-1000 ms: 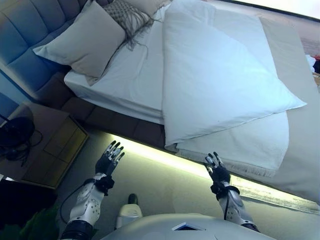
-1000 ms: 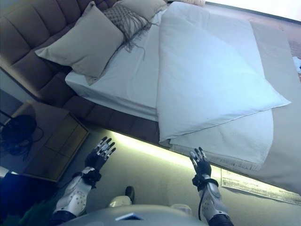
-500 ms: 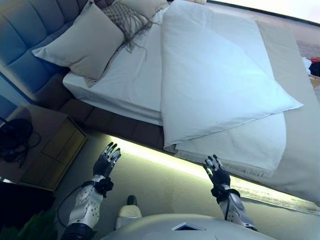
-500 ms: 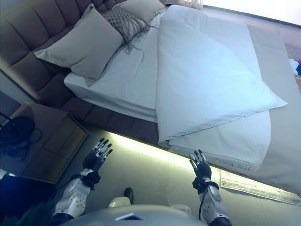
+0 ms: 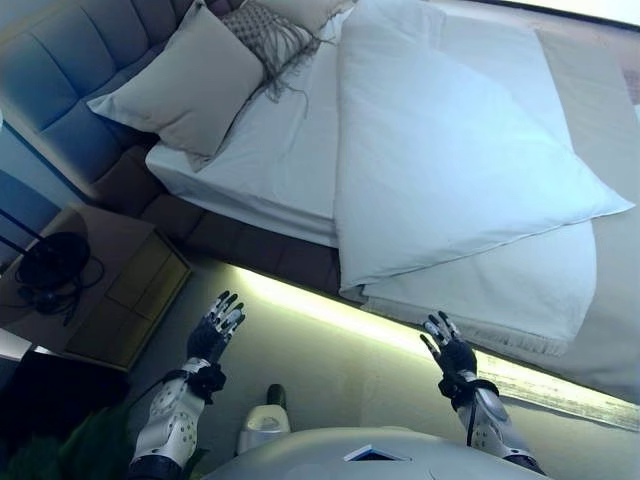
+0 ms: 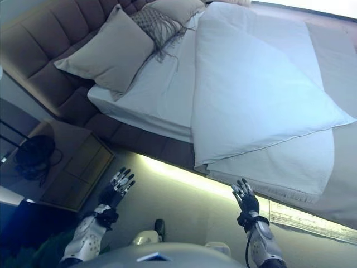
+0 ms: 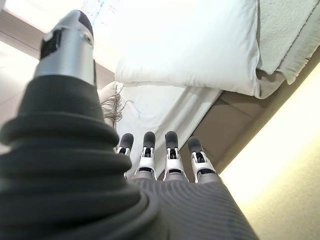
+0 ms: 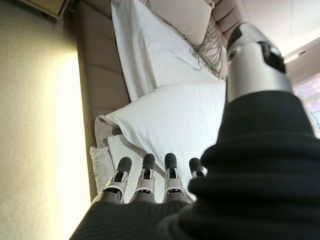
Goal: Make the bed neatly
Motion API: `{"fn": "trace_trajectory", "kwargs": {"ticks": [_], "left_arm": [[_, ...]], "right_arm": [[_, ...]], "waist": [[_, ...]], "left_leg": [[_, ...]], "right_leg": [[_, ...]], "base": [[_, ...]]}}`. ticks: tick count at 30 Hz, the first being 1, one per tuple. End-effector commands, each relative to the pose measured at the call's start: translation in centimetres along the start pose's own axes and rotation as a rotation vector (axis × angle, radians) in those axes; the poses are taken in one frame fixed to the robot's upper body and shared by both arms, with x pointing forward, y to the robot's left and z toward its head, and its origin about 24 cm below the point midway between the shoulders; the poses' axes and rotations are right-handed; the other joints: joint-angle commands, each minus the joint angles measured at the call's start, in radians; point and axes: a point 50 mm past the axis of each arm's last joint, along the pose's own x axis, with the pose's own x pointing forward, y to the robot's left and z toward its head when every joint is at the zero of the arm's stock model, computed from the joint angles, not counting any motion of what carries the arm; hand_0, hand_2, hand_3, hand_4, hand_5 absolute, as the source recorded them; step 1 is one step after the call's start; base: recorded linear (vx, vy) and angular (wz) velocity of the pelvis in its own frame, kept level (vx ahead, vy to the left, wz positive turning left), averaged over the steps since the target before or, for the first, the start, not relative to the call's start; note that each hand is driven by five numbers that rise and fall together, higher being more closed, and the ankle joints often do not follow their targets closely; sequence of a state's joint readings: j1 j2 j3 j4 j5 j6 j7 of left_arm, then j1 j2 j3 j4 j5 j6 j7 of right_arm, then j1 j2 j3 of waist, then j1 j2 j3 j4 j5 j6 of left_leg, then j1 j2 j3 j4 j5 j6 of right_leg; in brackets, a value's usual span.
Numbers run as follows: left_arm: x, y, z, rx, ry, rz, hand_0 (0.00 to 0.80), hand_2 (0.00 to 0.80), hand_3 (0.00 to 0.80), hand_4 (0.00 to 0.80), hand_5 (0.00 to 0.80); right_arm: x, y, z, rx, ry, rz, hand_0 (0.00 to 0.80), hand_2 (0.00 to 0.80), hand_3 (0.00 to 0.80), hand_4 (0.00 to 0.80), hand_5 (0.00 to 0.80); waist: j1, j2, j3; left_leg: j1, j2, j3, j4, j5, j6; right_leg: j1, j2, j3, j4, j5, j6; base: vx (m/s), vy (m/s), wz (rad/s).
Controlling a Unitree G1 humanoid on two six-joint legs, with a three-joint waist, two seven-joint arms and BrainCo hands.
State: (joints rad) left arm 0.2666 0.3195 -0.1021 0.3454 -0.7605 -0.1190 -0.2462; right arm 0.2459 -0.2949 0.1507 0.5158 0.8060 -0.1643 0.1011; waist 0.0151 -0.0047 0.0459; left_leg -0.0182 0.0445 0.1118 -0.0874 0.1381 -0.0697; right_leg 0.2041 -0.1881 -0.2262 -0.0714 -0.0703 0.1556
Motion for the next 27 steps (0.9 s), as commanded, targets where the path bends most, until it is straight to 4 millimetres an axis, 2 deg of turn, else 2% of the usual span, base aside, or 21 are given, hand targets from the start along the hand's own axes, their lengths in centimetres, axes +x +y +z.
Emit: {"fn": "trace_trajectory", "kwargs": {"ticks": [1,3,4,6,8,9,12,15,16,19,21,24,27], "left_arm": [[1.9,-1.0,2.9,0.032,-0.099,-0.076,0.0,0.0,0.0,0.0,0.0],[1.7,-0.8,2.6,0.053,-0.081,-0.078,0.0,0.0,0.0,0.0,0.0],[1.8,-0.8,2.5,0.063,-0.079,-0.087,0.0,0.0,0.0,0.0,0.0],[2.1,-0.8,2.6,0.065,-0.077,-0.087,0.0,0.0,0.0,0.0,0.0],[2.5,-0.9,2.8,0.054,-0.077,-0.093,0.0,0.0,0.0,0.0,0.0],[2.6,-1.0,2.9,0.053,-0.079,-0.1,0.0,0.0,0.0,0.0,0.0],[2.6,-1.3,3.2,0.055,-0.085,-0.099,0.0,0.0,0.0,0.0,0.0],[2.6,-1.0,3.4,0.045,-0.092,-0.067,0.0,0.0,0.0,0.0,0.0],[2.7,-0.9,3.5,0.046,-0.094,-0.062,0.0,0.0,0.0,0.0,0.0],[2.4,-0.1,3.5,0.042,-0.096,-0.044,0.0,0.0,0.0,0.0,0.0],[2.1,0.4,3.5,0.034,-0.094,-0.024,0.0,0.0,0.0,0.0,0.0],[1.5,1.0,3.3,0.04,-0.083,-0.007,0.0,0.0,0.0,0.0,0.0],[0.9,1.3,2.8,0.046,-0.067,0.006,0.0,0.0,0.0,0.0,0.0]], "right_arm": [[0.7,1.6,2.4,0.042,-0.144,0.046,0.0,0.0,0.0,0.0,0.0],[0.3,1.5,2.0,0.059,-0.157,0.033,0.0,0.0,0.0,0.0,0.0],[0.2,1.5,2.0,0.069,-0.169,0.022,0.0,0.0,0.0,0.0,0.0],[-0.1,1.4,2.0,0.079,-0.181,0.004,0.0,0.0,0.0,0.0,0.0],[-0.3,1.3,2.1,0.09,-0.193,-0.006,0.0,0.0,0.0,0.0,0.0],[-0.4,1.2,2.0,0.093,-0.195,-0.008,0.0,0.0,0.0,0.0,0.0],[-0.5,1.0,1.7,0.09,-0.185,-0.011,0.0,0.0,0.0,0.0,0.0],[0.1,1.2,2.0,0.079,-0.182,0.015,0.0,0.0,0.0,0.0,0.0],[0.5,1.4,2.4,0.073,-0.179,0.025,0.0,0.0,0.0,0.0,0.0],[1.2,1.7,2.7,0.065,-0.159,0.034,0.0,0.0,0.0,0.0,0.0],[1.0,1.7,2.2,0.063,-0.145,0.039,0.0,0.0,0.0,0.0,0.0],[0.4,1.3,1.4,0.062,-0.124,0.046,0.0,0.0,0.0,0.0,0.0],[-0.1,0.7,0.8,0.067,-0.109,0.034,0.0,0.0,0.0,0.0,0.0]], "waist": [[0.019,0.009,0.005],[0.019,0.014,0.007],[0.016,0.019,0.018],[0.01,0.033,0.033],[0.002,0.046,0.051],[0.0,0.048,0.054],[-0.001,0.041,0.059],[-0.008,0.014,0.058],[-0.014,-0.003,0.056],[-0.022,-0.022,0.056],[-0.023,-0.028,0.053],[-0.02,-0.042,0.051],[-0.012,-0.053,0.039]], "left_leg": [[0.078,-0.063,0.018,0.095,-0.181,0.074],[0.063,-0.078,0.013,0.124,-0.195,0.1],[0.055,-0.096,0.0,0.14,-0.203,0.126],[0.046,-0.12,-0.022,0.151,-0.205,0.159],[0.05,-0.137,-0.038,0.153,-0.207,0.18],[0.053,-0.141,-0.04,0.153,-0.207,0.182],[0.071,-0.149,-0.055,0.152,-0.215,0.175],[0.088,-0.151,-0.056,0.165,-0.247,0.154],[0.095,-0.155,-0.053,0.171,-0.273,0.147],[0.122,-0.151,-0.047,0.175,-0.329,0.144],[0.132,-0.142,-0.043,0.177,-0.347,0.148],[0.143,-0.129,-0.042,0.196,-0.37,0.154],[0.15,-0.106,-0.055,0.224,-0.385,0.142]], "right_leg": [[-0.171,0.017,0.023,0.081,0.12,-0.017],[-0.203,-0.018,0.034,0.185,0.116,-0.013],[-0.246,-0.039,0.041,0.308,0.12,-0.021],[-0.322,-0.058,0.053,0.483,0.132,-0.042],[-0.399,-0.069,0.06,0.656,0.153,-0.059],[-0.416,-0.068,0.062,0.688,0.154,-0.063],[-0.413,-0.069,0.049,0.61,0.177,-0.057],[-0.392,-0.062,0.046,0.374,0.219,-0.035],[-0.401,-0.063,0.053,0.26,0.235,-0.019],[-0.411,-0.061,0.069,0.057,0.315,0.023],[-0.419,-0.062,0.066,0.023,0.336,0.035],[-0.425,-0.078,0.057,0.066,0.344,0.044],[-0.4,-0.078,0.056,0.082,0.312,0.052]], "base": [[0.061,0.208,0.01],[0.017,0.211,0.04],[-0.007,0.255,0.07],[-0.012,0.266,0.17],[0.003,0.255,0.34],[0.048,0.187,0.39],[0.121,0.012,0.26],[0.219,-0.152,0.24],[0.253,-0.198,0.2],[0.287,-0.174,0.21],[0.296,-0.178,-0.33],[0.308,-0.212,-0.13],[0.315,-0.293,0.25]]}}
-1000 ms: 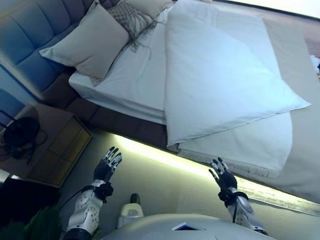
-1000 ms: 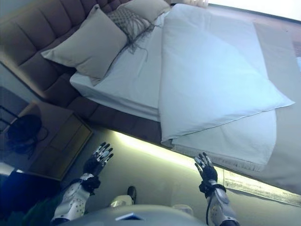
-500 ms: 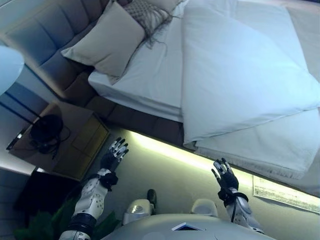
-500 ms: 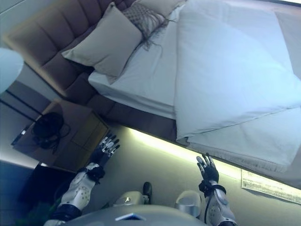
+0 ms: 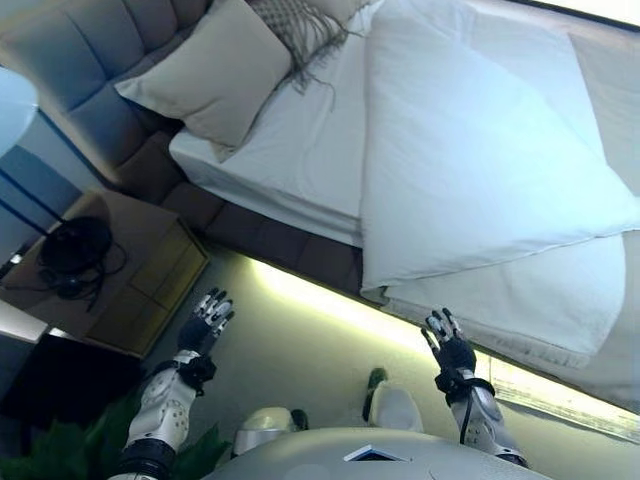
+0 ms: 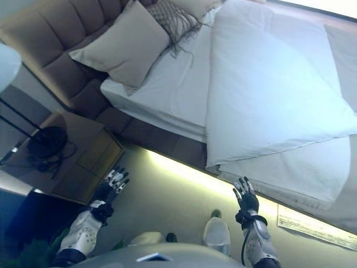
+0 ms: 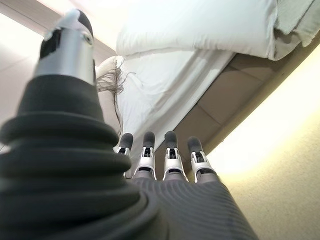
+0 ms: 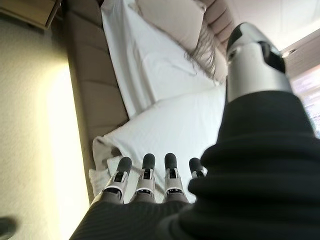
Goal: Make the bed neatly
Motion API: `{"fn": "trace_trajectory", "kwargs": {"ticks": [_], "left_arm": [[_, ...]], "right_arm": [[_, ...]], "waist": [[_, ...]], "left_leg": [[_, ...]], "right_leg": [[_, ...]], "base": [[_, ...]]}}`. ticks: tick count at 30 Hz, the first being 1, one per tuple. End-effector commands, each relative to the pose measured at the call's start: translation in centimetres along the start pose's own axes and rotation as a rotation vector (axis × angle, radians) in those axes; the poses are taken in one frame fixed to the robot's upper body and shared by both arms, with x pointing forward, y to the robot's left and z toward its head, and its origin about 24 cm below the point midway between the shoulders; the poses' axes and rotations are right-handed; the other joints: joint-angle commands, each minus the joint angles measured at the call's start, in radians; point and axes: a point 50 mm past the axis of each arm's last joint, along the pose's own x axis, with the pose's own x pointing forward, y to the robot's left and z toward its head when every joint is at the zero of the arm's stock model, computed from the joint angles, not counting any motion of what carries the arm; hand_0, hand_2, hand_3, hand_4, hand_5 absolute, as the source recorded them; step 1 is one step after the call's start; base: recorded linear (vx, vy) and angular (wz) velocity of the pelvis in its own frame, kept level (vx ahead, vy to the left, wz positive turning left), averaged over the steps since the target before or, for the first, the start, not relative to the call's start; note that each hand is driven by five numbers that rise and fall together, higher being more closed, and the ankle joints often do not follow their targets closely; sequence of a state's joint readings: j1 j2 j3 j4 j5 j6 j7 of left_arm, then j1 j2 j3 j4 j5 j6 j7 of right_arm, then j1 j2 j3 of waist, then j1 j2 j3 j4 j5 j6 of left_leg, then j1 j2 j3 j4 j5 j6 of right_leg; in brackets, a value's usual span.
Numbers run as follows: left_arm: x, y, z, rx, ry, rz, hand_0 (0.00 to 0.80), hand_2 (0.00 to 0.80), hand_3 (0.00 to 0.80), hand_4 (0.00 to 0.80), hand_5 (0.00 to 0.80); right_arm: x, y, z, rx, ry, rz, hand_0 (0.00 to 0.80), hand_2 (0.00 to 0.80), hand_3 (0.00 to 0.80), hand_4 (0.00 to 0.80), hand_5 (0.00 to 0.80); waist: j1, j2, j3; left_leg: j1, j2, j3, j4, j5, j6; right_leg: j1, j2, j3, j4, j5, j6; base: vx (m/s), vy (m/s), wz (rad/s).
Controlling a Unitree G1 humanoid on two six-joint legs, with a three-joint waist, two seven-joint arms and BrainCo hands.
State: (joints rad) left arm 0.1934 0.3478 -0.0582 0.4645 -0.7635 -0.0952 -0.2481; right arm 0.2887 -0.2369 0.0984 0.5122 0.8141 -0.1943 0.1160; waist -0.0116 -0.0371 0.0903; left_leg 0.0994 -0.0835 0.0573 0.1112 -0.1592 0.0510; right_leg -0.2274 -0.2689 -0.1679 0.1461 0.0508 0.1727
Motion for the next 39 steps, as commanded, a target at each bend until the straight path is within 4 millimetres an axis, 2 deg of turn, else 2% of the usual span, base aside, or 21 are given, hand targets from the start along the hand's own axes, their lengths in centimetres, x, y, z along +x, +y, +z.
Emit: {"fn": "trace_trajectory", "kwargs": {"ticks": [1,2,4,6,8,10,11,13,15,17,18,19,21,24,25,26,28,30,35,37,39], "left_arm": [[-0.2,-0.6,1.9,0.023,-0.084,-0.061,0.0,0.0,0.0,0.0,0.0],[-0.3,-0.6,1.8,0.019,-0.082,-0.062,0.0,0.0,0.0,0.0,0.0],[-0.8,-0.1,1.4,0.013,-0.065,-0.058,0.0,0.0,0.0,0.0,0.0],[-0.9,-0.2,1.2,0.015,-0.06,-0.072,0.0,0.0,0.0,0.0,0.0],[-1.0,-0.6,1.1,0.013,-0.063,-0.091,0.0,0.0,0.0,0.0,0.0],[-0.9,-1.1,1.0,0.005,-0.069,-0.104,0.0,0.0,0.0,0.0,0.0],[-0.8,-1.2,1.0,0.009,-0.069,-0.111,0.0,0.0,0.0,0.0,0.0],[-0.5,-1.6,0.8,-0.002,-0.075,-0.122,0.0,0.0,0.0,0.0,0.0],[-0.1,-2.1,0.9,-0.016,-0.081,-0.139,0.0,0.0,0.0,0.0,0.0],[0.1,-2.3,0.8,-0.014,-0.075,-0.149,0.0,0.0,0.0,0.0,0.0],[0.2,-2.4,0.8,-0.01,-0.069,-0.155,0.0,0.0,0.0,0.0,0.0],[0.4,-2.6,0.9,0.0,-0.065,-0.163,0.0,0.0,0.0,0.0,0.0],[0.6,-2.6,1.0,0.015,-0.057,-0.167,0.0,0.0,0.0,0.0,0.0],[1.0,-2.6,1.1,0.017,-0.044,-0.162,0.0,0.0,0.0,0.0,0.0],[1.2,-2.8,0.9,0.011,-0.035,-0.158,0.0,0.0,0.0,0.0,0.0],[1.2,-2.8,0.8,0.009,-0.032,-0.157,0.0,0.0,0.0,0.0,0.0],[1.0,-2.8,0.0,0.001,-0.022,-0.154,0.0,0.0,0.0,0.0,0.0],[0.8,-2.7,-0.4,-0.003,-0.012,-0.156,0.0,0.0,0.0,0.0,0.0],[0.2,-2.2,-0.7,-0.007,0.006,-0.154,0.0,0.0,0.0,0.0,0.0],[0.2,-2.1,-0.5,-0.008,0.008,-0.156,0.0,0.0,0.0,0.0,0.0],[0.4,-2.1,-0.2,-0.004,0.006,-0.161,0.0,0.0,0.0,0.0,0.0]], "right_arm": [[0.8,1.1,1.8,-0.008,-0.079,0.06,0.0,0.0,0.0,0.0,0.0],[0.9,1.1,1.9,-0.007,-0.081,0.06,0.0,0.0,0.0,0.0,0.0],[1.1,1.6,2.3,-0.021,-0.073,0.057,0.0,0.0,0.0,0.0,0.0],[1.3,1.6,2.5,-0.035,-0.06,0.079,0.0,0.0,0.0,0.0,0.0],[1.2,1.4,2.7,-0.046,-0.052,0.076,0.0,0.0,0.0,0.0,0.0],[1.2,0.9,2.9,-0.046,-0.057,0.069,0.0,0.0,0.0,0.0,0.0],[1.3,0.8,3.0,-0.041,-0.063,0.068,0.0,0.0,0.0,0.0,0.0],[1.4,0.6,3.1,-0.044,-0.068,0.063,0.0,0.0,0.0,0.0,0.0],[1.5,0.3,3.2,-0.051,-0.071,0.054,0.0,0.0,0.0,0.0,0.0],[1.6,-0.1,3.2,-0.051,-0.072,0.038,0.0,0.0,0.0,0.0,0.0],[1.6,-0.1,3.2,-0.045,-0.074,0.034,0.0,0.0,0.0,0.0,0.0],[1.7,0.0,3.4,-0.033,-0.081,0.034,0.0,0.0,0.0,0.0,0.0],[1.7,0.3,3.4,-0.013,-0.089,0.032,0.0,0.0,0.0,0.0,0.0],[1.5,0.7,3.1,-0.004,-0.084,0.024,0.0,0.0,0.0,0.0,0.0],[1.4,1.0,3.0,-0.003,-0.081,0.033,0.0,0.0,0.0,0.0,0.0],[1.3,1.0,2.9,-0.003,-0.08,0.035,0.0,0.0,0.0,0.0,0.0],[1.1,1.3,2.7,-0.002,-0.076,0.049,0.0,0.0,0.0,0.0,0.0],[1.1,1.4,2.5,0.001,-0.075,0.047,0.0,0.0,0.0,0.0,0.0],[0.8,1.0,1.8,-0.003,-0.066,0.044,0.0,0.0,0.0,0.0,0.0],[0.5,0.7,1.8,0.004,-0.074,0.034,0.0,0.0,0.0,0.0,0.0],[0.5,0.6,1.8,0.008,-0.08,0.022,0.0,0.0,0.0,0.0,0.0]], "waist": [[0.018,-0.021,-0.009],[0.019,-0.021,-0.009],[0.025,-0.016,-0.016],[0.024,-0.008,-0.02],[0.025,-0.004,-0.023],[0.022,-0.002,-0.021],[0.02,-0.003,-0.019],[0.011,-0.006,-0.018],[0.008,-0.007,-0.011],[0.007,-0.012,-0.004],[0.009,-0.014,-0.001],[0.011,-0.012,0.005],[0.013,-0.004,0.01],[0.015,0.021,0.005],[0.024,0.038,0.006],[0.026,0.04,0.01],[0.048,0.062,0.019],[0.063,0.075,0.023],[0.078,0.108,0.016],[0.075,0.116,0.011],[0.07,0.115,0.008]], "left_leg": [[0.036,0.034,-0.002,0.036,-0.088,0.01],[0.039,0.039,-0.002,0.04,-0.09,0.006],[0.061,0.089,0.0,0.059,-0.079,-0.026],[0.053,0.129,-0.012,0.093,-0.007,-0.054],[0.032,0.151,-0.031,0.138,0.052,-0.07],[0.003,0.167,-0.045,0.187,0.107,-0.075],[-0.006,0.169,-0.048,0.205,0.115,-0.074],[-0.022,0.171,-0.036,0.274,0.143,-0.074],[-0.063,0.174,-0.009,0.405,0.168,-0.072],[-0.112,0.195,0.03,0.476,0.192,-0.071],[-0.126,0.203,0.04,0.479,0.194,-0.068],[-0.131,0.217,0.058,0.425,0.198,-0.067],[-0.125,0.233,0.059,0.301,0.23,-0.08],[-0.13,0.243,0.033,0.097,0.298,-0.117],[-0.17,0.247,0.006,0.006,0.349,-0.144],[-0.169,0.245,0.001,-0.017,0.364,-0.15],[-0.227,0.247,-0.034,-0.127,0.435,-0.172],[-0.249,0.243,-0.055,-0.177,0.455,-0.175],[-0.291,0.224,-0.102,-0.198,0.422,-0.169],[-0.278,0.219,-0.096,-0.198,0.403,-0.164],[-0.265,0.207,-0.083,-0.19,0.358,-0.152]], "right_leg": [[0.047,0.011,-0.004,-0.133,0.185,0.034],[0.053,0.013,-0.006,-0.131,0.18,0.034],[0.065,0.034,-0.007,-0.093,0.137,0.019],[0.081,0.068,-0.008,-0.069,0.09,-0.005],[0.1,0.1,-0.01,-0.063,0.055,-0.036],[0.118,0.131,-0.013,-0.051,0.018,-0.073],[0.123,0.138,-0.014,-0.046,0.007,-0.083],[0.136,0.159,-0.02,-0.033,-0.026,-0.111],[0.158,0.18,-0.027,-0.026,-0.056,-0.141],[0.175,0.193,-0.04,-0.022,-0.07,-0.162],[0.181,0.196,-0.044,-0.021,-0.071,-0.164],[0.189,0.199,-0.051,-0.017,-0.078,-0.162],[0.206,0.208,-0.055,-0.018,-0.091,-0.154],[0.236,0.216,-0.049,-0.032,-0.108,-0.141],[0.263,0.224,-0.034,-0.047,-0.119,-0.134],[0.274,0.225,-0.031,-0.05,-0.123,-0.132],[0.312,0.234,-0.007,-0.057,-0.145,-0.13],[0.331,0.233,0.0,-0.051,-0.163,-0.133],[0.366,0.219,0.032,0.005,-0.229,-0.13],[0.383,0.206,0.045,0.026,-0.254,-0.123],[0.386,0.181,0.046,0.049,-0.266,-0.108]], "base": [[0.263,-0.264,0.45],[0.327,-0.334,0.48],[0.351,-0.367,0.44],[0.274,-0.33,0.1],[0.25,-0.334,-0.11],[0.221,-0.336,-0.19],[0.185,-0.298,-0.17],[0.17,-0.285,-0.16],[0.148,-0.299,-0.16],[0.116,-0.255,-0.09],[0.117,-0.194,-0.05],[0.132,-0.143,0.02],[0.124,-0.047,0.1],[0.147,0.057,0.16],[0.181,0.063,0.2],[0.225,0.063,0.28],[0.246,0.07,0.16],[0.256,0.076,-0.05],[0.333,0.121,-0.31],[0.353,0.173,-0.41],[0.366,0.237,-0.35]]}}
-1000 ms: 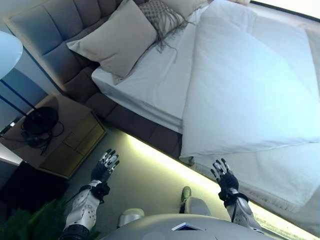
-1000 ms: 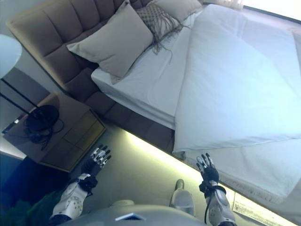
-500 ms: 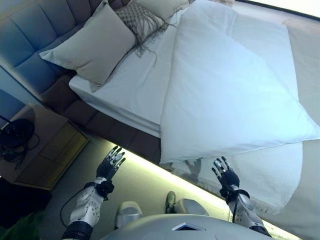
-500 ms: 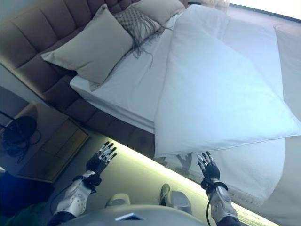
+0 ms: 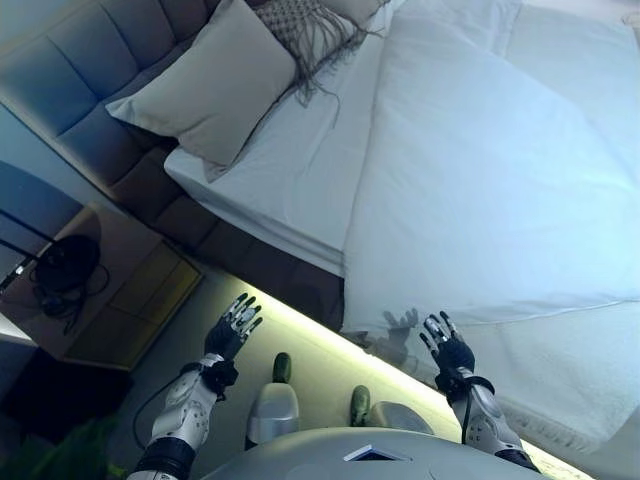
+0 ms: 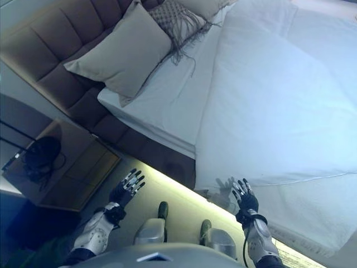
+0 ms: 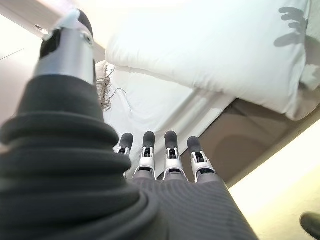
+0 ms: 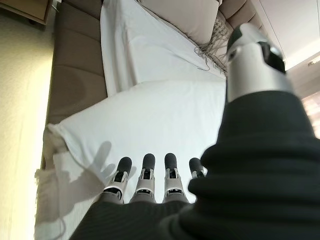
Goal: Make the bed neatly
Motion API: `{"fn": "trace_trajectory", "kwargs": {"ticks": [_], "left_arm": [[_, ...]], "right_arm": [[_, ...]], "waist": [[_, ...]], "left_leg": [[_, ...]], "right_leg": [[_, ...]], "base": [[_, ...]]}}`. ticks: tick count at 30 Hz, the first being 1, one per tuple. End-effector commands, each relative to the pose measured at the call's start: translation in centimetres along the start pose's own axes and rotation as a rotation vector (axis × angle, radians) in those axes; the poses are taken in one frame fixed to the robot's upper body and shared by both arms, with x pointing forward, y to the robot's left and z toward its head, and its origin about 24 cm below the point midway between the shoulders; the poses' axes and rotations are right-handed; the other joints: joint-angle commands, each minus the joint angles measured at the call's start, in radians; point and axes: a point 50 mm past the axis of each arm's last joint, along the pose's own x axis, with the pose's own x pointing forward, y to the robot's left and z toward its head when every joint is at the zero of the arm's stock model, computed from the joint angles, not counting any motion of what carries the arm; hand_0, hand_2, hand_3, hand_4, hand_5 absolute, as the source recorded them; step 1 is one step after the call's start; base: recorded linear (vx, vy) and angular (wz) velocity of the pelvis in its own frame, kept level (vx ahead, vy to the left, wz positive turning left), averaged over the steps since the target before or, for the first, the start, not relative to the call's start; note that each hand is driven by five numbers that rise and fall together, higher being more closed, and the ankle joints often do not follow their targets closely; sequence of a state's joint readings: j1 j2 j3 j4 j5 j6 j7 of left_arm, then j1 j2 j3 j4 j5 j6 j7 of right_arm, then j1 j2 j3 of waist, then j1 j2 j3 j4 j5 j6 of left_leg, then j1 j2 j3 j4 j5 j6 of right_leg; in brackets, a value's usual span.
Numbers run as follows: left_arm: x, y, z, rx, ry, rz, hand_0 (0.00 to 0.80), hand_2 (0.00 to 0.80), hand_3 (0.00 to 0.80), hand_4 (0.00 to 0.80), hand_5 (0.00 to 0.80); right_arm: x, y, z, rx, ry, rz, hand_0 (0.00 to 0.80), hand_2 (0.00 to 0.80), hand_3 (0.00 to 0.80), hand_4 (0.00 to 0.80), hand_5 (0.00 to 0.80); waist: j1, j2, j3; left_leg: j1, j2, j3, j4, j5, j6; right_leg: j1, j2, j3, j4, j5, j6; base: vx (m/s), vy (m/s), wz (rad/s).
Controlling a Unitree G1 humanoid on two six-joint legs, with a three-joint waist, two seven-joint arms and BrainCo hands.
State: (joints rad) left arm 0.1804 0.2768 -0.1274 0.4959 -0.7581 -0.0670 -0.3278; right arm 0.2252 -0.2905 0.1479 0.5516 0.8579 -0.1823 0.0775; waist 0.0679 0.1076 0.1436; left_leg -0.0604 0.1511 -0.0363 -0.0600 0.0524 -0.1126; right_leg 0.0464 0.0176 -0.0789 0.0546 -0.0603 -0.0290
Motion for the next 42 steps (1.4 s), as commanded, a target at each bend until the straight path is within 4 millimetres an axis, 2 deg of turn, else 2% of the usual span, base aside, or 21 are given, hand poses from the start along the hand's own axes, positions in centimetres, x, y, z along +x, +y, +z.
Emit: {"fn": "trace_trajectory", "kwargs": {"ticks": [1,3,5,9,13,15,16,17,18,19,21,24,26,34,39,42], "left_arm": [[-0.2,0.5,2.6,0.075,-0.074,-0.03,0.0,0.0,0.0,0.0,0.0],[0.0,0.4,2.9,0.098,-0.069,-0.029,0.0,0.0,0.0,0.0,0.0],[0.3,0.2,3.4,0.121,-0.072,-0.048,0.0,0.0,0.0,0.0,0.0],[0.1,0.3,3.6,0.15,-0.084,-0.03,0.0,0.0,0.0,0.0,0.0],[0.3,0.5,3.6,0.139,-0.087,-0.002,0.0,0.0,0.0,0.0,0.0],[0.0,0.9,3.5,0.13,-0.088,0.024,0.0,0.0,0.0,0.0,0.0],[-0.1,1.0,3.4,0.124,-0.09,0.037,0.0,0.0,0.0,0.0,0.0],[-0.3,1.1,3.3,0.117,-0.095,0.053,0.0,0.0,0.0,0.0,0.0],[-0.3,1.0,3.4,0.112,-0.101,0.058,0.0,0.0,0.0,0.0,0.0],[-0.3,1.0,3.5,0.111,-0.104,0.061,0.0,0.0,0.0,0.0,0.0],[-0.3,1.0,3.7,0.107,-0.116,0.071,0.0,0.0,0.0,0.0,0.0],[-0.3,1.1,4.2,0.108,-0.135,0.06,0.0,0.0,0.0,0.0,0.0],[-0.5,1.1,4.5,0.109,-0.144,0.054,0.0,0.0,0.0,0.0,0.0],[-1.6,2.7,4.4,0.103,-0.144,0.113,0.0,0.0,0.0,0.0,0.0],[-1.6,2.9,4.6,0.112,-0.147,0.11,0.0,0.0,0.0,0.0,0.0],[-1.3,2.7,4.5,0.1,-0.131,0.091,0.0,0.0,0.0,0.0,0.0]], "right_arm": [[-0.7,0.5,0.6,0.047,-0.092,0.018,0.0,0.0,0.0,0.0,0.0],[-0.7,0.4,0.3,0.068,-0.087,-0.009,0.0,0.0,0.0,0.0,0.0],[-1.1,0.8,-0.3,0.081,-0.071,-0.01,0.0,0.0,0.0,0.0,0.0],[-1.5,1.5,-1.2,0.068,-0.061,0.02,0.0,0.0,0.0,0.0,0.0],[-1.3,2.4,-1.1,0.06,-0.063,0.034,0.0,0.0,0.0,0.0,0.0],[-1.4,2.5,-1.1,0.048,-0.055,0.046,0.0,0.0,0.0,0.0,0.0],[-1.3,2.5,-1.1,0.044,-0.053,0.049,0.0,0.0,0.0,0.0,0.0],[-1.2,2.7,-0.9,0.044,-0.05,0.055,0.0,0.0,0.0,0.0,0.0],[-1.1,2.8,-0.8,0.043,-0.052,0.06,0.0,0.0,0.0,0.0,0.0],[-1.1,2.8,-0.8,0.042,-0.053,0.062,0.0,0.0,0.0,0.0,0.0],[-0.8,2.7,-0.5,0.043,-0.058,0.069,0.0,0.0,0.0,0.0,0.0],[-0.2,2.3,-0.1,0.046,-0.069,0.072,0.0,0.0,0.0,0.0,0.0],[0.1,2.1,0.2,0.049,-0.073,0.071,0.0,0.0,0.0,0.0,0.0],[-0.2,1.9,-0.4,0.051,-0.048,0.071,0.0,0.0,0.0,0.0,0.0],[-0.4,1.5,-0.9,0.068,-0.033,0.052,0.0,0.0,0.0,0.0,0.0],[-0.2,1.5,-0.6,0.081,-0.037,0.043,0.0,0.0,0.0,0.0,0.0]], "waist": [[-0.013,-0.026,-0.05],[-0.016,-0.033,-0.054],[-0.014,-0.054,-0.073],[-0.004,-0.055,-0.099],[0.002,-0.054,-0.101],[0.004,-0.047,-0.097],[0.005,-0.046,-0.094],[0.003,-0.056,-0.089],[0.003,-0.043,-0.086],[0.003,-0.043,-0.083],[-0.008,-0.045,-0.067],[-0.028,-0.067,-0.048],[-0.032,-0.085,-0.045],[-0.03,-0.127,-0.062],[-0.037,-0.135,-0.075],[-0.044,-0.131,-0.085]], "left_leg": [[-0.095,-0.036,0.01,-0.014,0.133,0.018],[-0.086,-0.058,0.022,0.01,0.114,0.035],[-0.09,-0.11,0.022,0.059,0.078,0.084],[-0.083,-0.175,0.042,0.073,0.041,0.142],[-0.062,-0.24,0.035,0.107,-0.006,0.195],[-0.034,-0.26,0.031,0.108,-0.019,0.209],[-0.023,-0.261,0.037,0.11,-0.024,0.21],[0.004,-0.271,0.04,0.108,-0.046,0.204],[0.002,-0.255,0.051,0.11,-0.035,0.205],[0.007,-0.253,0.053,0.109,-0.036,0.203],[0.035,-0.242,0.066,0.108,-0.052,0.194],[0.066,-0.234,0.085,0.117,-0.098,0.177],[0.092,-0.229,0.093,0.112,-0.129,0.17],[0.148,-0.205,0.111,0.101,-0.191,0.161],[0.171,-0.179,0.096,0.105,-0.204,0.152],[0.187,-0.146,0.086,0.104,-0.195,0.134]], "right_leg": [[0.107,-0.126,-0.046,0.17,-0.163,0.105],[0.104,-0.159,-0.048,0.202,-0.147,0.125],[0.088,-0.221,-0.05,0.255,-0.052,0.163],[0.06,-0.291,-0.061,0.372,0.041,0.159],[-0.009,-0.342,-0.053,0.614,0.108,0.147],[-0.078,-0.356,-0.061,0.709,0.137,0.143],[-0.097,-0.357,-0.068,0.706,0.135,0.136],[-0.111,-0.355,-0.072,0.671,0.101,0.142],[-0.125,-0.335,-0.101,0.62,0.109,0.119],[-0.129,-0.329,-0.107,0.598,0.105,0.116],[-0.164,-0.303,-0.12,0.458,0.103,0.113],[-0.187,-0.275,-0.108,0.213,0.145,0.137],[-0.191,-0.273,-0.094,0.123,0.181,0.164],[-0.187,-0.265,-0.12,-0.013,0.238,0.222],[-0.18,-0.234,-0.112,-0.024,0.215,0.227],[-0.168,-0.202,-0.108,-0.004,0.177,0.209]], "base": [[0.389,0.276,-0.55],[0.357,0.257,-0.69],[0.406,0.307,-0.38],[0.329,0.313,-0.08],[0.249,0.295,-0.04],[0.245,0.251,0.06],[0.296,0.145,0.02],[0.194,0.062,-0.02],[0.155,0.013,-0.12],[0.069,-0.011,-0.16],[0.145,-0.077,-0.19],[0.16,-0.117,-0.39],[0.18,-0.115,-0.17],[0.184,-0.148,-0.01],[0.185,-0.268,-0.04],[0.147,-0.275,0.12]]}}
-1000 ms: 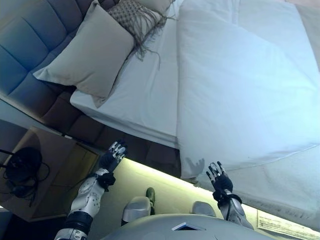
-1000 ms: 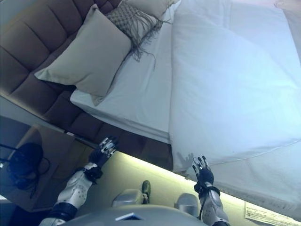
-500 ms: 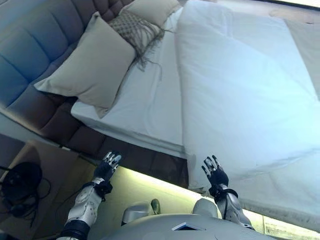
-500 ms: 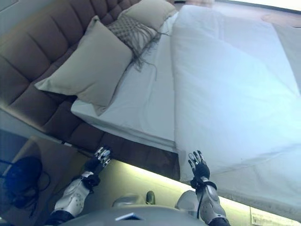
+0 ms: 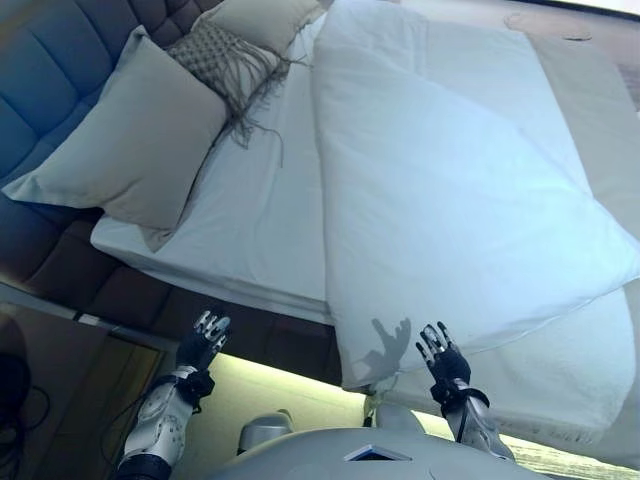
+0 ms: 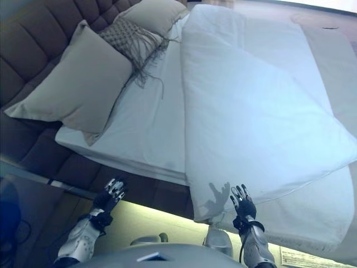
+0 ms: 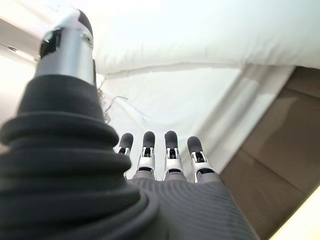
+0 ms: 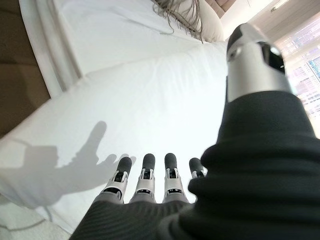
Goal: Make the bed neatly
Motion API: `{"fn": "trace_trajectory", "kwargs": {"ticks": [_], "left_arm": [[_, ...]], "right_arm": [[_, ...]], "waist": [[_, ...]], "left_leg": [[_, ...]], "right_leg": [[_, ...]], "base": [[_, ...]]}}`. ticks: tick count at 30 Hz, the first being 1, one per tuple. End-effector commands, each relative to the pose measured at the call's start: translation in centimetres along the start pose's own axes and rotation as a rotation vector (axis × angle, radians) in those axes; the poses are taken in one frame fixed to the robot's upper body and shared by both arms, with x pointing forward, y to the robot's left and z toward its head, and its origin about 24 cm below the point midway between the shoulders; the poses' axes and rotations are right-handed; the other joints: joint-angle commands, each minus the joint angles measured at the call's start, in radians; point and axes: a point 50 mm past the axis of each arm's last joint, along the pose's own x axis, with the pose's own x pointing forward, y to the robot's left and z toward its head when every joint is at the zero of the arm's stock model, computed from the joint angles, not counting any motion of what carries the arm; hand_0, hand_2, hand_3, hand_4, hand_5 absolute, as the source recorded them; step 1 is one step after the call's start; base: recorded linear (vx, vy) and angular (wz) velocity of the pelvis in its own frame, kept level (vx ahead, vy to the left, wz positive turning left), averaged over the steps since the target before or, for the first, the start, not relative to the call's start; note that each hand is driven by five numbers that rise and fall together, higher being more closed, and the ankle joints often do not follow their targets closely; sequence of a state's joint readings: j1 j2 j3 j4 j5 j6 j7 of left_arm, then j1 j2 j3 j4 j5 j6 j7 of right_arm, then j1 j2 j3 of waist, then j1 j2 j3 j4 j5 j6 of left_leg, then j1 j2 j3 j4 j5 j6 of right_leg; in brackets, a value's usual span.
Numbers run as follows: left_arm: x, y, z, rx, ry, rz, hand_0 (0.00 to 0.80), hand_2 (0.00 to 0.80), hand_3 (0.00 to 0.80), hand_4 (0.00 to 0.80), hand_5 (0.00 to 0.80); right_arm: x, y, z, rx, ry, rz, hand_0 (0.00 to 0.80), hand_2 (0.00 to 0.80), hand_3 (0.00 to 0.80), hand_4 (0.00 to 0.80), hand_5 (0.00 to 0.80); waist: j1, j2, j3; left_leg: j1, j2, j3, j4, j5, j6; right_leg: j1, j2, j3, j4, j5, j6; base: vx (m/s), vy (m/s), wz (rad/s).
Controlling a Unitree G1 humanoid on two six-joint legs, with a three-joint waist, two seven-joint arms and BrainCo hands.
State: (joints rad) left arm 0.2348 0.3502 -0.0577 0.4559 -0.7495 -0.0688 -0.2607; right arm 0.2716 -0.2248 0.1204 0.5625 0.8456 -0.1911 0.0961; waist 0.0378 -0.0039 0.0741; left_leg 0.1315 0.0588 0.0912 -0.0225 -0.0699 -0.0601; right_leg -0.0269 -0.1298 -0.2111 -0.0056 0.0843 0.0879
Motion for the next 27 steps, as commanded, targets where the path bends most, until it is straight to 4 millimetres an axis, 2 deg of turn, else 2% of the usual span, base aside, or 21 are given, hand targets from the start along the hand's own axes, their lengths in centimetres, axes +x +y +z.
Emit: {"fn": "trace_trajectory", "kwargs": {"ticks": [1,3,5,7,8,9,10,12,14,17,18,20,22,24,27], "left_arm": [[1.0,-0.5,2.7,0.037,-0.09,-0.064,0.0,0.0,0.0,0.0,0.0],[1.6,-1.3,2.5,0.037,-0.082,-0.084,0.0,0.0,0.0,0.0,0.0],[2.2,-2.1,2.5,0.024,-0.092,-0.103,0.0,0.0,0.0,0.0,0.0],[2.4,-2.4,2.4,0.008,-0.102,-0.112,0.0,0.0,0.0,0.0,0.0],[2.5,-2.7,2.3,-0.004,-0.106,-0.118,0.0,0.0,0.0,0.0,0.0],[2.6,-2.9,2.2,-0.009,-0.105,-0.122,0.0,0.0,0.0,0.0,0.0],[2.6,-3.0,2.1,-0.007,-0.104,-0.125,0.0,0.0,0.0,0.0,0.0],[2.4,-3.1,1.7,-0.013,-0.101,-0.122,0.0,0.0,0.0,0.0,0.0],[2.3,-3.0,1.5,-0.028,-0.101,-0.113,0.0,0.0,0.0,0.0,0.0],[2.0,-2.6,1.0,-0.043,-0.094,-0.088,0.0,0.0,0.0,0.0,0.0],[1.9,-2.5,0.9,-0.045,-0.089,-0.081,0.0,0.0,0.0,0.0,0.0],[1.5,-2.0,0.3,-0.046,-0.07,-0.072,0.0,0.0,0.0,0.0,0.0],[1.1,-1.7,0.1,-0.042,-0.057,-0.069,0.0,0.0,0.0,0.0,0.0],[0.7,-1.2,0.0,-0.036,-0.044,-0.069,0.0,0.0,0.0,0.0,0.0],[0.8,-1.0,0.6,-0.042,-0.05,-0.086,0.0,0.0,0.0,0.0,0.0]], "right_arm": [[0.8,1.6,1.5,0.023,-0.067,0.067,0.0,0.0,0.0,0.0,0.0],[1.2,1.7,1.9,0.014,-0.065,0.067,0.0,0.0,0.0,0.0,0.0],[1.7,2.1,2.2,-0.015,-0.058,0.075,0.0,0.0,0.0,0.0,0.0],[2.0,2.3,2.5,-0.032,-0.053,0.082,0.0,0.0,0.0,0.0,0.0],[2.3,2.3,2.8,-0.041,-0.053,0.084,0.0,0.0,0.0,0.0,0.0],[2.5,2.3,3.1,-0.041,-0.058,0.085,0.0,0.0,0.0,0.0,0.0],[2.5,2.2,3.2,-0.038,-0.064,0.087,0.0,0.0,0.0,0.0,0.0],[2.5,2.1,3.4,-0.04,-0.071,0.082,0.0,0.0,0.0,0.0,0.0],[2.5,2.2,3.6,-0.054,-0.075,0.081,0.0,0.0,0.0,0.0,0.0],[2.1,2.0,3.7,-0.065,-0.073,0.084,0.0,0.0,0.0,0.0,0.0],[2.0,1.9,3.6,-0.065,-0.071,0.083,0.0,0.0,0.0,0.0,0.0],[1.6,1.5,3.4,-0.055,-0.068,0.073,0.0,0.0,0.0,0.0,0.0],[1.3,1.2,3.1,-0.047,-0.067,0.068,0.0,0.0,0.0,0.0,0.0],[1.0,0.7,2.7,-0.039,-0.063,0.059,0.0,0.0,0.0,0.0,0.0],[0.6,0.0,2.5,-0.043,-0.065,0.048,0.0,0.0,0.0,0.0,0.0]], "waist": [[-0.017,-0.018,-0.019],[-0.023,-0.017,-0.018],[-0.029,-0.019,-0.01],[-0.03,-0.02,0.001],[-0.024,-0.025,0.015],[-0.017,-0.025,0.031],[-0.013,-0.027,0.037],[-0.004,-0.018,0.049],[0.004,0.01,0.056],[0.024,0.045,0.063],[0.028,0.048,0.065],[0.045,0.059,0.062],[0.048,0.066,0.056],[0.041,0.074,0.048],[0.025,0.077,0.041]], "left_leg": [[-0.006,-0.039,-0.042,0.074,-0.069,0.072],[-0.023,-0.012,-0.042,0.118,-0.049,0.055],[-0.05,0.017,-0.039,0.218,-0.024,0.046],[-0.091,0.04,-0.04,0.327,0.039,0.034],[-0.148,0.042,-0.043,0.44,0.088,0.038],[-0.198,0.044,-0.038,0.514,0.114,0.042],[-0.232,0.043,-0.035,0.525,0.141,0.043],[-0.26,0.058,-0.032,0.465,0.184,0.029],[-0.275,0.099,-0.037,0.309,0.273,-0.007],[-0.301,0.141,-0.044,0.094,0.37,-0.053],[-0.298,0.145,-0.04,0.052,0.386,-0.06],[-0.312,0.158,-0.042,-0.037,0.396,-0.074],[-0.317,0.162,-0.043,-0.047,0.386,-0.076],[-0.293,0.163,-0.041,-0.024,0.356,-0.072],[-0.294,0.153,-0.059,0.08,0.287,-0.063]], "right_leg": [[-0.091,-0.04,0.025,0.064,0.015,0.079],[-0.086,-0.018,0.016,0.078,-0.009,0.052],[-0.082,-0.001,0.009,0.095,-0.036,0.018],[-0.065,0.022,0.004,0.102,-0.057,-0.012],[-0.044,0.041,0.005,0.104,-0.07,-0.036],[-0.022,0.059,0.009,0.109,-0.082,-0.052],[-0.011,0.066,0.012,0.111,-0.089,-0.059],[0.022,0.08,0.007,0.113,-0.108,-0.06],[0.053,0.095,0.001,0.116,-0.139,-0.059],[0.109,0.093,-0.005,0.116,-0.186,-0.055],[0.122,0.09,-0.007,0.116,-0.195,-0.055],[0.156,0.075,-0.016,0.122,-0.223,-0.054],[0.168,0.065,-0.019,0.137,-0.243,-0.052],[0.177,0.048,-0.01,0.16,-0.261,-0.044],[0.16,0.02,0.009,0.196,-0.272,-0.037]], "base": [[0.113,-0.289,0.17],[0.083,-0.29,0.18],[0.062,-0.261,0.21],[0.064,-0.248,0.16],[0.083,-0.269,0.17],[0.117,-0.281,0.22],[0.12,-0.157,0.25],[0.135,-0.02,0.16],[0.172,0.112,-0.04],[0.215,0.118,0.14],[0.293,0.113,0.29],[0.261,0.096,0.41],[0.21,0.09,0.31],[0.232,0.137,0.21],[0.187,0.165,-0.21]]}}
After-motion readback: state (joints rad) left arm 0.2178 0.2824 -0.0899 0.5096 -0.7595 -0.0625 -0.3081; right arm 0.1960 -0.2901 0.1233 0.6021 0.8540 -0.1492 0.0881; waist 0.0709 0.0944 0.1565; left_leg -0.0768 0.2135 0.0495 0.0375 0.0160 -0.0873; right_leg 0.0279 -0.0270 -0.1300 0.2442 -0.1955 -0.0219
